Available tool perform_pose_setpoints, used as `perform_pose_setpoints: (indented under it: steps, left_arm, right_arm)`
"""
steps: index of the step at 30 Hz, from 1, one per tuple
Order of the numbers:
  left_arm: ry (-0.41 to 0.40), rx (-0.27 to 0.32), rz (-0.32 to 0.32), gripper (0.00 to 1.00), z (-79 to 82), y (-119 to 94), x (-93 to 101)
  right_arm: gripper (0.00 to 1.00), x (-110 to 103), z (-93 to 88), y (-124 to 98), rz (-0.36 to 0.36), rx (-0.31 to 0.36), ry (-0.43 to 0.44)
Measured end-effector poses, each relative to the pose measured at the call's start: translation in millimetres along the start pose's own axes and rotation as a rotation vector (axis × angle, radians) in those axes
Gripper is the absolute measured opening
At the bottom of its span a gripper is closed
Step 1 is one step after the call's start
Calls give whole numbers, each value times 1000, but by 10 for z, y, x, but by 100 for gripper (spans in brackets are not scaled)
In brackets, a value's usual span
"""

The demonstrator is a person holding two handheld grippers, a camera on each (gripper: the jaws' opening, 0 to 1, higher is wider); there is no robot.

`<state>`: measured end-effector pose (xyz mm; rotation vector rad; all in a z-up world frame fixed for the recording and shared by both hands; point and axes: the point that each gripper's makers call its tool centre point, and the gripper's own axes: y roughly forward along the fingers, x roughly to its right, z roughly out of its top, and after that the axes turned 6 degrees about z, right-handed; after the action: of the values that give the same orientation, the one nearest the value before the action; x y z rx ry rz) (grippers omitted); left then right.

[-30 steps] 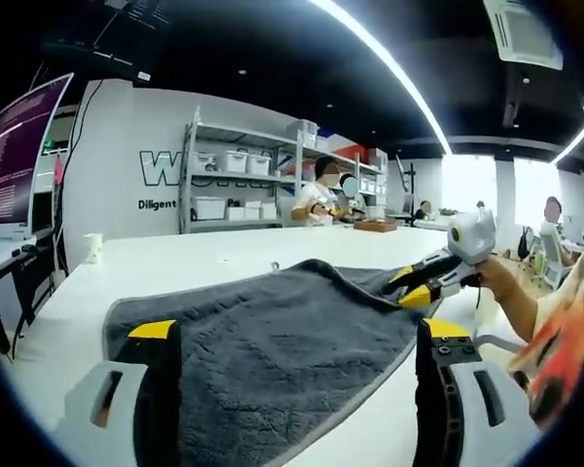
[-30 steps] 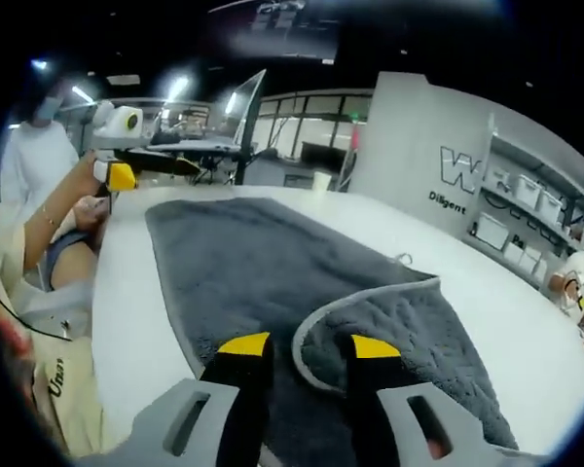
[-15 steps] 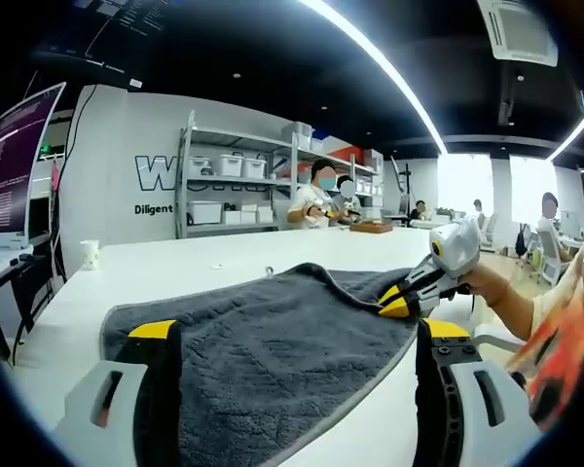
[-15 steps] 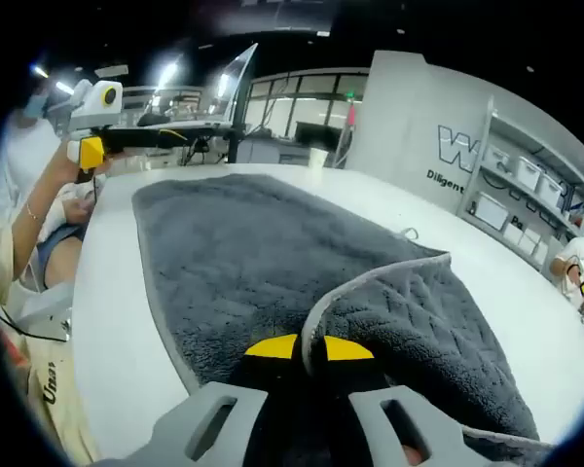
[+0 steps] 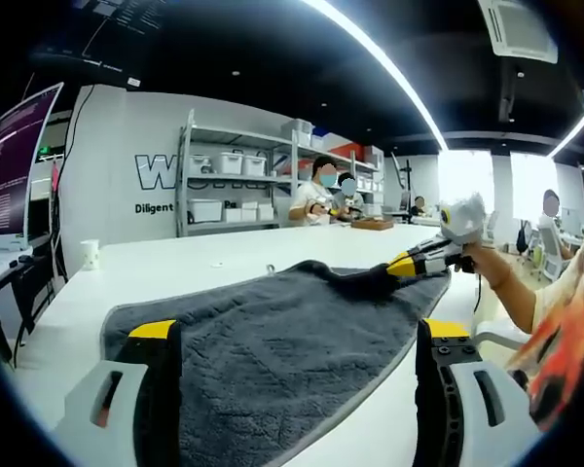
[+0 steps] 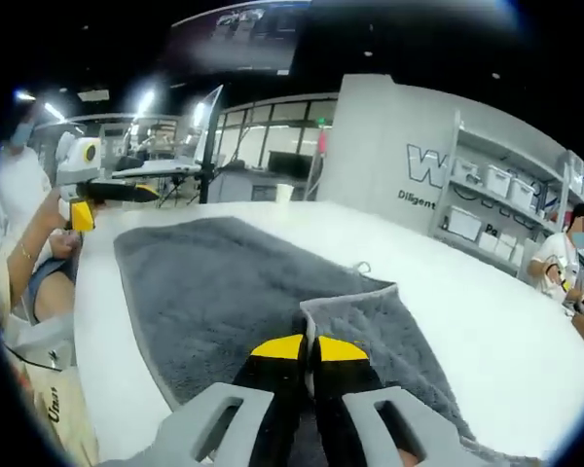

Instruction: Open the folded towel by lifting each exposed corner and separating the folded layers until the towel lies flat within the target outline without major curled edges

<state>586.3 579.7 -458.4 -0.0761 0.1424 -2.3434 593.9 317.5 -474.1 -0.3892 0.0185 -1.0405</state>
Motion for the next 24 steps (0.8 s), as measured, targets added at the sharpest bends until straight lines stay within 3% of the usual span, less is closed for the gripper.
perform_pose_setpoints:
  steps: [10,24]
  left_arm:
    - [1,-4,2,99,-11,14,-3]
    - [7,-12,-3,99,-34,52,32]
  right_arm:
    - [0,650,322,-302,-127,54,4]
    - [0,1680,512,-644,-311,58,14]
